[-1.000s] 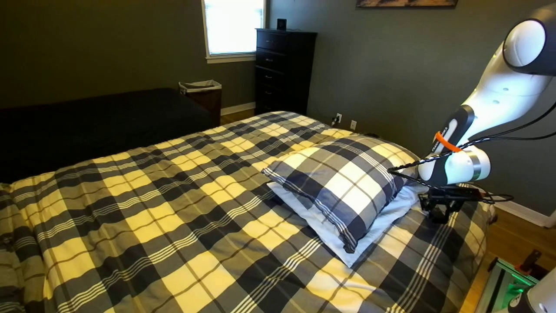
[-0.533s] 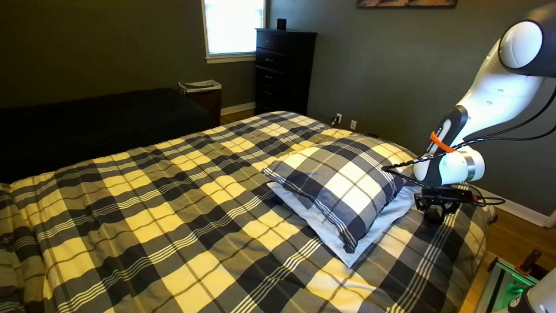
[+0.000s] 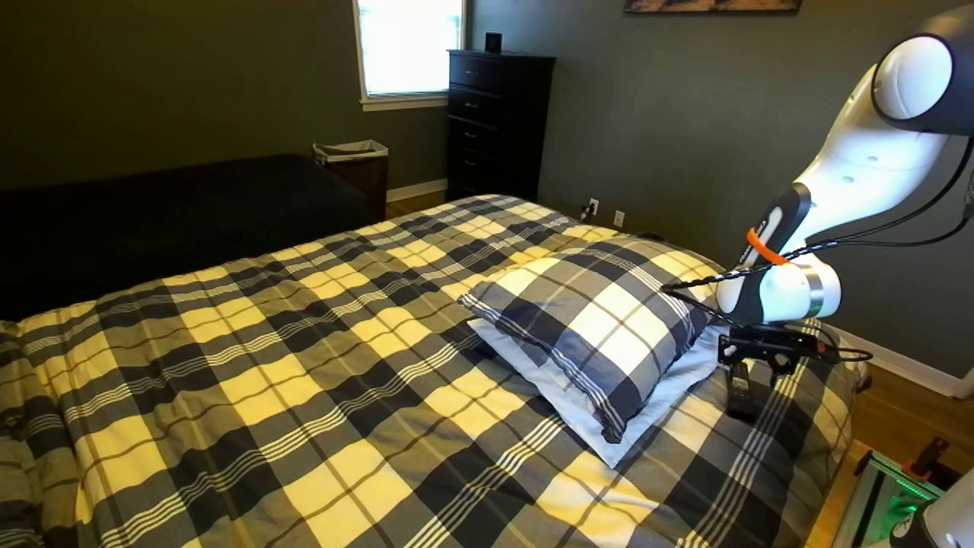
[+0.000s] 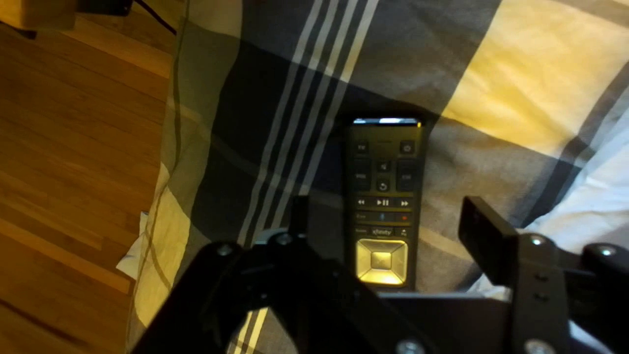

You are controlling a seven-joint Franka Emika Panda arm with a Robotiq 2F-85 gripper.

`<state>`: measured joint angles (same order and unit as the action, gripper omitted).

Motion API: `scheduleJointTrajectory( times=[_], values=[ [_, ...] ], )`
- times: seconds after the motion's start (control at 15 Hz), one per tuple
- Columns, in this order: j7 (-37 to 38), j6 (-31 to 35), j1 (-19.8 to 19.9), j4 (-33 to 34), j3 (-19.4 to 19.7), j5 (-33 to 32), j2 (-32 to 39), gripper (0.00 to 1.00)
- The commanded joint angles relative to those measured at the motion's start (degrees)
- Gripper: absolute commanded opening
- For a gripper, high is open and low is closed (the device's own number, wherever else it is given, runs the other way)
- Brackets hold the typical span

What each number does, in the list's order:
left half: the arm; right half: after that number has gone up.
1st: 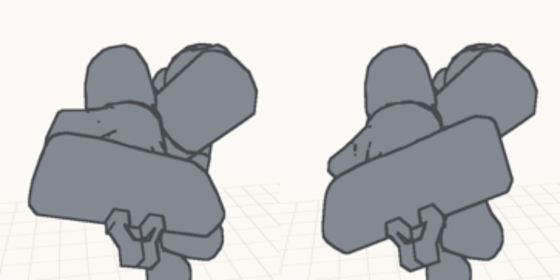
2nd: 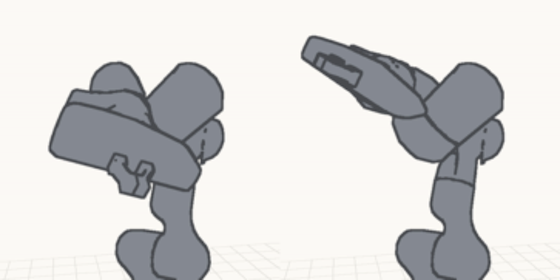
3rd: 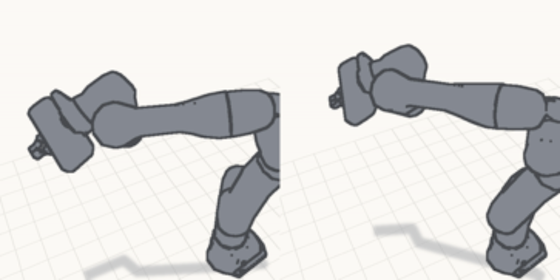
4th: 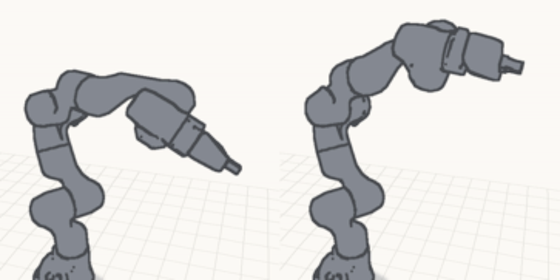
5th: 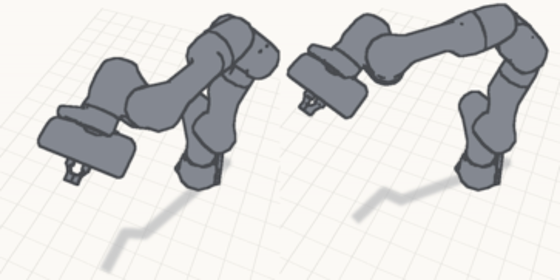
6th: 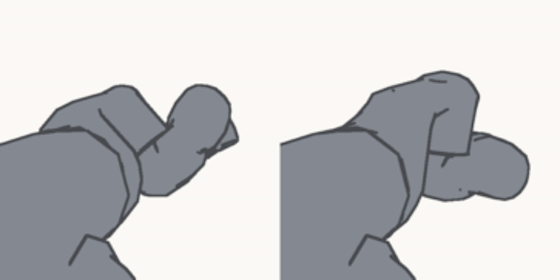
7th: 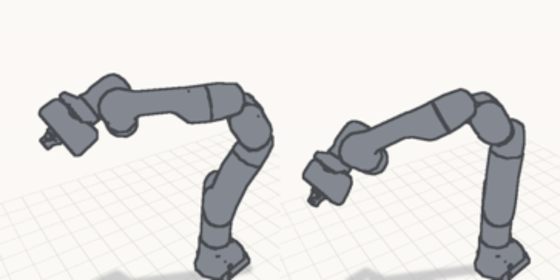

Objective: Remove the black remote from between the two pillows and then put it on the bed

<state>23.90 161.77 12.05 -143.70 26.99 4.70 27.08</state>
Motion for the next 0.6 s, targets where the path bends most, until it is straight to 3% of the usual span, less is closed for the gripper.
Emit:
scheduleJointTrajectory(
  times=[0.0, 0.27, 0.53],
  values=[
    [0.43, 0.08, -0.19, -0.26, -0.51, 2.29, -0.75, 1.00],
    [-8.12, 4.65, 0.31, -1.96, -0.18, -1.91, -4.51, 1.00],
    [-19.15, 3.89, 1.88, -3.48, 0.20, -6.32, -10.81, 1.00]
  ],
)
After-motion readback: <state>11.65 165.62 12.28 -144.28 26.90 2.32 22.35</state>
